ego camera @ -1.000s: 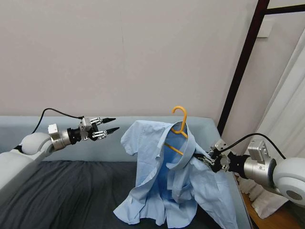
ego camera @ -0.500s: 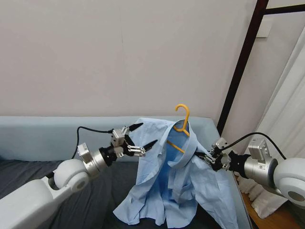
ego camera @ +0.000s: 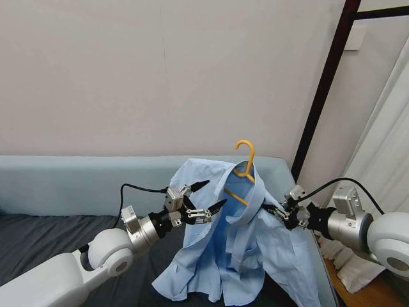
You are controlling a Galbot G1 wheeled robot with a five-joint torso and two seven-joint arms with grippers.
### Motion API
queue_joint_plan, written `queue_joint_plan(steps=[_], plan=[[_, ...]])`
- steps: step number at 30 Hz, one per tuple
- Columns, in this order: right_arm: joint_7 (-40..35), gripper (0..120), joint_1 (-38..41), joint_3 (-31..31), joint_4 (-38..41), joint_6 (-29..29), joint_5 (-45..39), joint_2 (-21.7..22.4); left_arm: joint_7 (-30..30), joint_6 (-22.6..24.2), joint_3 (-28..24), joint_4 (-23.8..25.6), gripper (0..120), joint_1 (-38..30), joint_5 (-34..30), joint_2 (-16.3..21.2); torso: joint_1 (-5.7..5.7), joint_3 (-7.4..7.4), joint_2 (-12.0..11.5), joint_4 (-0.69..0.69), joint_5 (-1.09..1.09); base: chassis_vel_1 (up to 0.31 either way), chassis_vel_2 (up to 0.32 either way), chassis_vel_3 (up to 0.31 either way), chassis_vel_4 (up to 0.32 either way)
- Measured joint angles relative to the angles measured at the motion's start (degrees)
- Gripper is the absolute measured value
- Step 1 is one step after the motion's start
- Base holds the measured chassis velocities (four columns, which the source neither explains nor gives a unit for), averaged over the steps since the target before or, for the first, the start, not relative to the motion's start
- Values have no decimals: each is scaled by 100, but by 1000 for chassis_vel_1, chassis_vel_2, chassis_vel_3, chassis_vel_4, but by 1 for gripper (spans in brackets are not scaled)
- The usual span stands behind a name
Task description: Pick up the clothes from the sofa and hang them on the clothes hanger.
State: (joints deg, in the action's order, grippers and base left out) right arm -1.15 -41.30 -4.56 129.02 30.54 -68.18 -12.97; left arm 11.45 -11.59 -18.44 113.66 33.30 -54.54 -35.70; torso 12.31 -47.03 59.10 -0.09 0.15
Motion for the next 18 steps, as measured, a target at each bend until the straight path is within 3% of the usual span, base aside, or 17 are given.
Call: queue_joint_plan(steps=[18], plan=[[8, 1, -1, 10, 8, 0, -6, -16, -217, -2, -253, -91, 3, -219, -4, -244, 0, 0, 0, 1, 0, 0, 0, 0, 0]])
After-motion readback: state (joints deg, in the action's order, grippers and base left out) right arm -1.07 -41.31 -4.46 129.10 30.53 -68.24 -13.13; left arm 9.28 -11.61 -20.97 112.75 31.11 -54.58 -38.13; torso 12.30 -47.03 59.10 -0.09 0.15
